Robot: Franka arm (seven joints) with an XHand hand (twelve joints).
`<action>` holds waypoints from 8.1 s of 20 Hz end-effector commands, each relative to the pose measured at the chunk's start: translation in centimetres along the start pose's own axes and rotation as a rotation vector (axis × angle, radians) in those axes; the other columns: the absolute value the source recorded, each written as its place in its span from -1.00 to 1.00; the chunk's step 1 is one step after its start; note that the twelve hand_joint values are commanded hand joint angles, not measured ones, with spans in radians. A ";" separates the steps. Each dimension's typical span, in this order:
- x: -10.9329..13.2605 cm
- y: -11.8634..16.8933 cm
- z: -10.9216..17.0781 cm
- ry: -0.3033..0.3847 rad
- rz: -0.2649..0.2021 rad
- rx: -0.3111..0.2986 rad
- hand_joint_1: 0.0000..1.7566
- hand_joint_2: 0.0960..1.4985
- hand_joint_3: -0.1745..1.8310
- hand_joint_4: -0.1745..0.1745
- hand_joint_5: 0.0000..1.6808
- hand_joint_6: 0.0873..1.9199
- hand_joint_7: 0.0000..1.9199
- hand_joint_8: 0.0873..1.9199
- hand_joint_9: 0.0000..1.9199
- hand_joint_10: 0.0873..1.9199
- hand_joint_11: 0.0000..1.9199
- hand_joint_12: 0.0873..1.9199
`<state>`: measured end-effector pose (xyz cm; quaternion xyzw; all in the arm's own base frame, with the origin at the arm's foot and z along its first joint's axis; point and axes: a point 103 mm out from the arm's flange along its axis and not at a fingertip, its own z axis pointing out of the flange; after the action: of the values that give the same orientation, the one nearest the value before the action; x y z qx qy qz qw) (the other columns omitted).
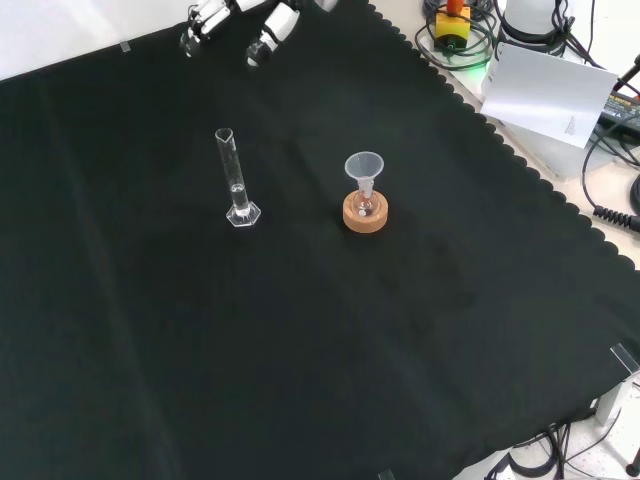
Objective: Pick up the graduated cylinder.
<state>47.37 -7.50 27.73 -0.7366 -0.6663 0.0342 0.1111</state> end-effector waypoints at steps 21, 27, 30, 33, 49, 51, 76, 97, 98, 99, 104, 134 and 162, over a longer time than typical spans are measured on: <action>0.6 5.8 11.0 0.364 -0.209 -0.001 -0.23 0.52 -1.00 -0.25 -0.63 -1.00 -0.85 -0.41 -0.61 -0.38 -0.81 0.39; 0.8 6.5 12.8 0.420 -0.261 -0.014 -0.14 0.46 -1.00 -0.27 -0.58 -1.00 -0.82 -0.40 -0.57 -0.39 -0.78 0.38; 0.9 7.1 13.5 0.463 -0.290 -0.025 -0.09 0.42 -1.00 -0.29 -0.57 -1.00 -0.79 -0.40 -0.53 -0.41 -0.75 0.36; 1.3 7.6 14.0 0.518 -0.326 -0.047 -0.04 0.41 -1.00 -0.29 -0.53 -1.00 -0.77 -0.40 -0.51 -0.42 -0.73 0.36; 2.8 9.6 16.3 0.727 -0.483 -0.132 0.07 0.36 -1.00 -0.26 -0.39 -1.00 -0.65 -0.42 -0.41 -0.48 -0.67 0.34; 2.8 9.6 16.6 0.746 -0.488 -0.139 0.08 0.35 -1.00 -0.27 -0.39 -1.00 -0.64 -0.42 -0.40 -0.48 -0.67 0.33; 4.1 11.4 18.3 0.900 -0.561 -0.142 0.15 0.31 -1.00 -0.10 -0.27 -0.96 -0.43 -0.46 -0.28 -0.55 -0.63 0.32; 5.6 11.6 19.9 0.940 -0.608 -0.116 0.17 0.29 -1.00 -0.11 -0.32 -0.97 -0.45 -0.47 -0.23 -0.56 -0.55 0.30; 5.6 11.6 20.0 0.941 -0.608 -0.114 0.17 0.29 -1.00 -0.12 -0.31 -0.96 -0.44 -0.47 -0.22 -0.56 -0.54 0.29; 5.7 11.6 20.1 0.941 -0.607 -0.112 0.18 0.29 -1.00 -0.12 -0.30 -0.96 -0.44 -0.47 -0.21 -0.57 -0.53 0.28; 5.6 11.7 20.2 0.957 -0.598 -0.115 0.19 0.29 -1.00 -0.13 -0.28 -0.92 -0.42 -0.48 -0.18 -0.59 -0.47 0.25; 5.5 12.0 18.6 0.818 -0.517 -0.190 0.33 0.55 -0.84 -0.88 0.02 0.16 0.01 -0.25 0.29 -0.82 0.15 -0.17; 4.1 0.5 10.7 0.392 -0.522 -0.064 0.43 0.46 -0.83 -1.00 0.14 0.04 0.03 0.02 0.42 -0.89 0.23 -0.22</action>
<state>50.14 -2.45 16.22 -0.5316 -0.7883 -0.2116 0.2262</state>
